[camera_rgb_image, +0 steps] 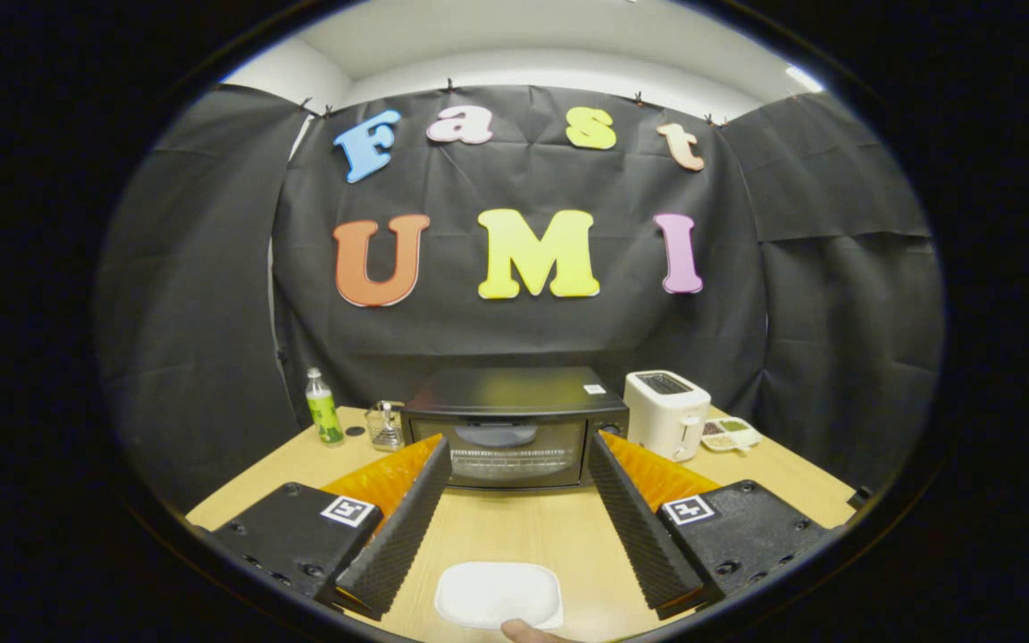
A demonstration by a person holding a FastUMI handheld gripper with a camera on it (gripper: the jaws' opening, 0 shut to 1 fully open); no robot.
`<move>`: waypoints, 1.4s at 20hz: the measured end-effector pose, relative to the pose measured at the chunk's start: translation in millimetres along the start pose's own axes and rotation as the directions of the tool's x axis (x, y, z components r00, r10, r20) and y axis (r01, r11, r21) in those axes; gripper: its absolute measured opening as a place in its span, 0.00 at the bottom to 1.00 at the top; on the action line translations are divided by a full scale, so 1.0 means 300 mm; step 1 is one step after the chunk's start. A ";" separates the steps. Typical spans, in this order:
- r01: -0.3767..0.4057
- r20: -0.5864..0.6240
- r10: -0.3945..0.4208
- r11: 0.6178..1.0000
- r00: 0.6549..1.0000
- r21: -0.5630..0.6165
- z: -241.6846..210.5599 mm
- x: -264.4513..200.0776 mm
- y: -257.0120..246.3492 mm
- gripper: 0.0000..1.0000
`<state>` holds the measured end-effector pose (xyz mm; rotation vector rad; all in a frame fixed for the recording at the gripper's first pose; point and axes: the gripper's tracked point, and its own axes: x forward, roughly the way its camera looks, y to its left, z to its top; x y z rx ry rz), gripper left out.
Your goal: Open the toaster oven, put the food inside, and close the toaster oven door.
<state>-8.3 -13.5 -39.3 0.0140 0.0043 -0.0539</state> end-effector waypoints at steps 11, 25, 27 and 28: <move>-0.030 0.064 0.030 1.000 0.997 -0.001 0.280 -0.226 -0.038 1.00; 0.043 0.135 -0.041 0.999 0.990 -0.012 0.448 -0.373 -0.133 1.00; 0.040 0.143 -0.039 0.999 0.989 -0.004 0.452 -0.376 -0.136 1.00; 0.038 0.144 -0.038 0.999 0.989 0.004 0.449 -0.378 -0.138 1.00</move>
